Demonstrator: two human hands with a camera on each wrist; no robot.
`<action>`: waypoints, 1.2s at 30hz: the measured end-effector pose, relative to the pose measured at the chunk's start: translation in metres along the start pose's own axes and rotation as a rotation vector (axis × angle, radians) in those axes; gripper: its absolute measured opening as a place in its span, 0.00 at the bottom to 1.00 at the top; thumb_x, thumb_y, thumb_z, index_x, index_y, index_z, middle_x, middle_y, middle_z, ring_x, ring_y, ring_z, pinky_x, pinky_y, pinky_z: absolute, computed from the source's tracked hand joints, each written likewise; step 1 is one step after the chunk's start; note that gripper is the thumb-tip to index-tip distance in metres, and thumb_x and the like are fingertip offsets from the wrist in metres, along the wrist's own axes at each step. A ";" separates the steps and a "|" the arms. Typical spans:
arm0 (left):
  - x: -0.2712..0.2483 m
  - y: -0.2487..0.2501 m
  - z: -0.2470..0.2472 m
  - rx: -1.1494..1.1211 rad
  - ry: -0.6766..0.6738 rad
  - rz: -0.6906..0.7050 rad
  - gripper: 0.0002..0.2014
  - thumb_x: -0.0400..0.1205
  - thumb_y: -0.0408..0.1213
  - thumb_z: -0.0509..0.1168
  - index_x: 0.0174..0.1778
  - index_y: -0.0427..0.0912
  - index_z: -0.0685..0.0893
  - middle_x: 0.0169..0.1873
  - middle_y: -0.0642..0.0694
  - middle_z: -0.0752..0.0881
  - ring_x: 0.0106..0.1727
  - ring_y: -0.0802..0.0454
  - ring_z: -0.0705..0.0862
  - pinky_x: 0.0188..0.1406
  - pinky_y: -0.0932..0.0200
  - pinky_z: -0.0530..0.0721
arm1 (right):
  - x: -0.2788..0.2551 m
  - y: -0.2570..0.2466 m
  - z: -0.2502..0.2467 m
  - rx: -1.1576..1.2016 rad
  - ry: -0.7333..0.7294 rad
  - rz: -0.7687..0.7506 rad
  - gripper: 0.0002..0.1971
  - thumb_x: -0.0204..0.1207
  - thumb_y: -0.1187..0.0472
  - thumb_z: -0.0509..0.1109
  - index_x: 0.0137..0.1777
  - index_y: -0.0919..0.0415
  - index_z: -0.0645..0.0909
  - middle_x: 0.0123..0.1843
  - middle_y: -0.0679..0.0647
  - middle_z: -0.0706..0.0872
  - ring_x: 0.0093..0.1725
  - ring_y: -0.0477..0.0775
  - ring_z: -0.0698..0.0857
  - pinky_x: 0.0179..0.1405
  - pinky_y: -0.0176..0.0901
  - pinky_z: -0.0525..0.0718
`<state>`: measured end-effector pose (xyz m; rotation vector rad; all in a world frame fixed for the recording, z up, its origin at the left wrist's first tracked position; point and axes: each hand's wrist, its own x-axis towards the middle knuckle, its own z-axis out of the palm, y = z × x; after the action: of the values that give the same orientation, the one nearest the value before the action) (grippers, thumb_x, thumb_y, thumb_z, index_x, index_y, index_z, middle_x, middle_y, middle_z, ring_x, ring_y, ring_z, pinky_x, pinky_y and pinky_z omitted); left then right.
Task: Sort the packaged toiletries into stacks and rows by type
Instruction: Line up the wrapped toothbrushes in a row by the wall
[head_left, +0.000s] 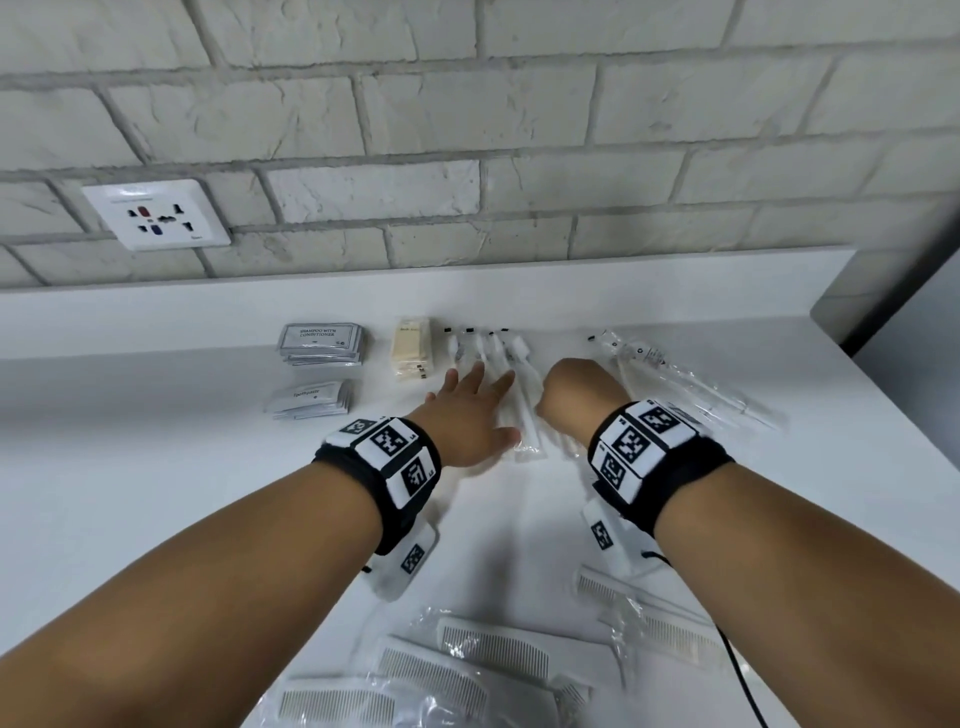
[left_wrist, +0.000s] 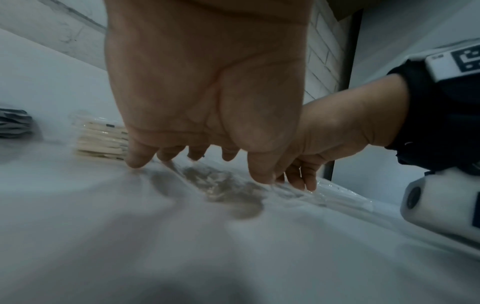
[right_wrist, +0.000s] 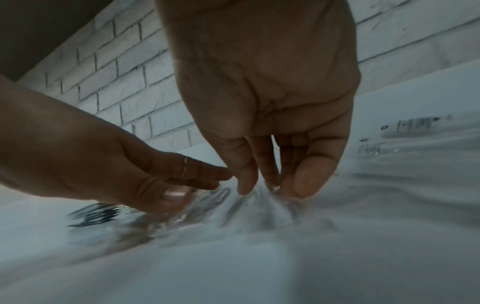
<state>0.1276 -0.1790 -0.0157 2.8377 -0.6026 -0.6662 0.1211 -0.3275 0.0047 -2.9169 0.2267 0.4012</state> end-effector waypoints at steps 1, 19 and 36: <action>0.000 -0.002 0.000 0.012 -0.007 0.004 0.38 0.84 0.58 0.55 0.84 0.58 0.41 0.84 0.45 0.38 0.84 0.37 0.38 0.79 0.34 0.49 | 0.002 -0.004 0.002 0.012 0.001 -0.011 0.09 0.80 0.64 0.63 0.53 0.65 0.83 0.54 0.59 0.88 0.55 0.59 0.86 0.47 0.41 0.76; 0.008 0.008 0.008 0.155 0.064 0.077 0.50 0.75 0.66 0.63 0.85 0.49 0.43 0.85 0.45 0.41 0.83 0.39 0.34 0.79 0.35 0.36 | 0.005 0.033 -0.003 0.154 0.129 0.031 0.12 0.78 0.57 0.68 0.56 0.64 0.82 0.51 0.59 0.85 0.55 0.62 0.86 0.47 0.42 0.80; 0.009 0.026 0.011 0.195 0.003 0.175 0.43 0.79 0.67 0.55 0.84 0.53 0.45 0.85 0.48 0.42 0.84 0.40 0.37 0.80 0.35 0.37 | -0.002 0.053 -0.004 0.096 -0.032 -0.066 0.27 0.77 0.55 0.72 0.76 0.55 0.74 0.77 0.56 0.75 0.72 0.58 0.77 0.72 0.47 0.74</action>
<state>0.1216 -0.2068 -0.0224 2.9133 -0.9510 -0.6019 0.1112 -0.3799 0.0002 -2.8128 0.1408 0.4136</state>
